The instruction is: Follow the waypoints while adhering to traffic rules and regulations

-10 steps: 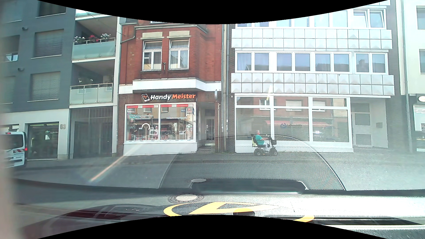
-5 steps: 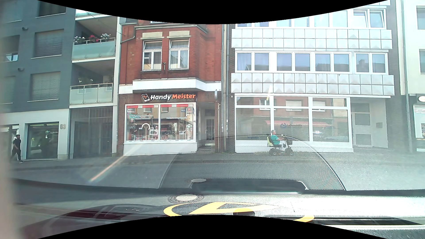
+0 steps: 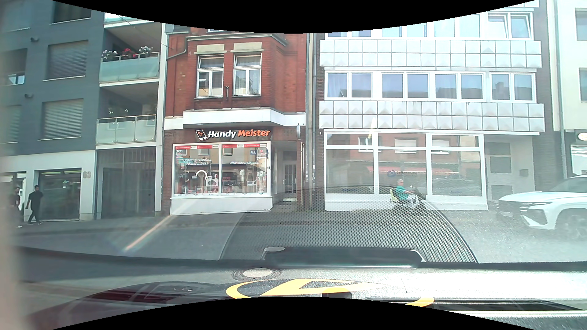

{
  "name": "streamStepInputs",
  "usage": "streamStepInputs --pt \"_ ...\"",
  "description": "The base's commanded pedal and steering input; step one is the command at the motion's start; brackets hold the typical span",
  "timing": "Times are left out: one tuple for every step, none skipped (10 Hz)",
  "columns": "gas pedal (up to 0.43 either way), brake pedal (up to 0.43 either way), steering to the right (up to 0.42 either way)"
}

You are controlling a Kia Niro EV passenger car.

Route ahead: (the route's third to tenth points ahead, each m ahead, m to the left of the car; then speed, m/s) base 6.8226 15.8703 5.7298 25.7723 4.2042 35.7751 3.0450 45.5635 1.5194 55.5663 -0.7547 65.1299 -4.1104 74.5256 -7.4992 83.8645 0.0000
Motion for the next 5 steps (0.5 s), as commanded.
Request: streamStepInputs --pt "0.0 0.195 -0.013" --pt "0.0 0.201 -0.013" --pt "0.0 0.195 -0.012" --pt "0.0 0.195 -0.013" --pt "0.0 0.201 -0.013"
